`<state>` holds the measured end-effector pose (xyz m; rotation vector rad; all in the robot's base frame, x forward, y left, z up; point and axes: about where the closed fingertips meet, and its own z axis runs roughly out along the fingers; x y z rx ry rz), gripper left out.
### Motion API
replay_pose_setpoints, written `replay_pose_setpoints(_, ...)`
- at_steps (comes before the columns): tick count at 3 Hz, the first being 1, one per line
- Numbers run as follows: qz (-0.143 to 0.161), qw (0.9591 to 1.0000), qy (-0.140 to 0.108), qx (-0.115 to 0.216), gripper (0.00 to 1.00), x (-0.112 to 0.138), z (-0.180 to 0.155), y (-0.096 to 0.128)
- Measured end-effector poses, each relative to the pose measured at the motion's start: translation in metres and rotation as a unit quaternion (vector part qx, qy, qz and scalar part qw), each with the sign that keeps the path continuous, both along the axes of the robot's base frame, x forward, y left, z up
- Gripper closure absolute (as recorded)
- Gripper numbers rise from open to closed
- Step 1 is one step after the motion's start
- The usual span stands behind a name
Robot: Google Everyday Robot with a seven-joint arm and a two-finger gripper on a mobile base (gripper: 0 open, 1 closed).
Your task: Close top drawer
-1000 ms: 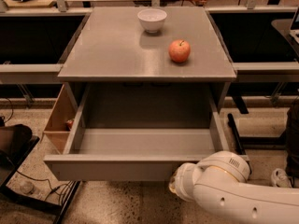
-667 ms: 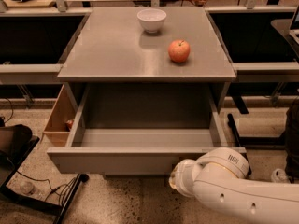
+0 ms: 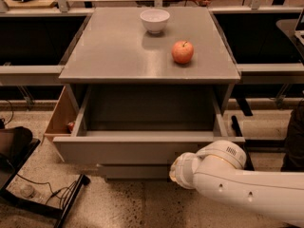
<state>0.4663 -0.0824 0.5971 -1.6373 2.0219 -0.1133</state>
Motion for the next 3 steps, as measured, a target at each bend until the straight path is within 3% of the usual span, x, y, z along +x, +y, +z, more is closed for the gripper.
replay_pose_setpoints(1,0.012,0.9998,-0.016,0.005,1.00,0.042,0.002,0.010)
replay_pose_setpoints(2,0.014,0.9997,-0.019,0.005,1.00,0.046,0.002,0.011)
replay_pose_setpoints(3,0.023,0.9993,-0.029,0.007,1.00,0.075,0.002,0.019)
